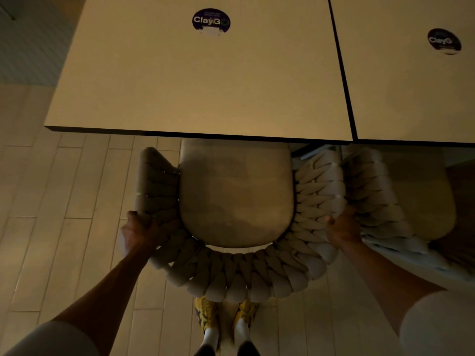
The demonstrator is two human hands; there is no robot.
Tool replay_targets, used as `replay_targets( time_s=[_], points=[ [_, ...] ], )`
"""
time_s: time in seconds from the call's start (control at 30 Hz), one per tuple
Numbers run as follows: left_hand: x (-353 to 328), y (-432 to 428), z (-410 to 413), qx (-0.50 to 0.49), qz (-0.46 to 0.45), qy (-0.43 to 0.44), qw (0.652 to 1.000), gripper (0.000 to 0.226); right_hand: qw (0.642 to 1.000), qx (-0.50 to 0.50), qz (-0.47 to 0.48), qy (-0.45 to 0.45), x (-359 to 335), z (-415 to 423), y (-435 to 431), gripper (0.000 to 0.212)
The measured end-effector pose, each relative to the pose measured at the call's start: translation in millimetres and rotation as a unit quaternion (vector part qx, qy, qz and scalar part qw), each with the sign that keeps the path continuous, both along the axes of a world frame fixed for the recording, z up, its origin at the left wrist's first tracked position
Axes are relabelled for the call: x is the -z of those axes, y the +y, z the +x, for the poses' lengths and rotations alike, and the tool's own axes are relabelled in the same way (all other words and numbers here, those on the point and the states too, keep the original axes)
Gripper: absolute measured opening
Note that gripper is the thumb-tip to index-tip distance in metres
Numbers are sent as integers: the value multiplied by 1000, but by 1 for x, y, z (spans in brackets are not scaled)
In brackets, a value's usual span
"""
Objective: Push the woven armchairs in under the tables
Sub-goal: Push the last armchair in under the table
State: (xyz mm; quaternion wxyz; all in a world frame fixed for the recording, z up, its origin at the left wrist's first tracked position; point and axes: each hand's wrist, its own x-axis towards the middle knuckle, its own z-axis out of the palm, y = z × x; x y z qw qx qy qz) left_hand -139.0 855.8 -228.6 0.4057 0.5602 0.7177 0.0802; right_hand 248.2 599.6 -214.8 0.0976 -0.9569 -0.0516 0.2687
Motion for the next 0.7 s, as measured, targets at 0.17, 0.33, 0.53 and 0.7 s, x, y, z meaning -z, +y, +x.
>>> replay_targets(
  time_s=[0.17,0.33,0.53,0.7],
  points=[
    [-1,-1,-1,11,4,6,1000,35,1000,2,7,0,-1,-4,-3,60],
    [4,-4,-7,12,11,37,999,34,1000,2,9,7,-1,-8,-2,61],
    [2,25,-7,24,-41,99,994,34,1000,10,7,-2,-3,-12,2,61],
    [15,29,-18,41,-31,99,994,16,1000,5,5,-5,-4,-13,0,60]
  ],
)
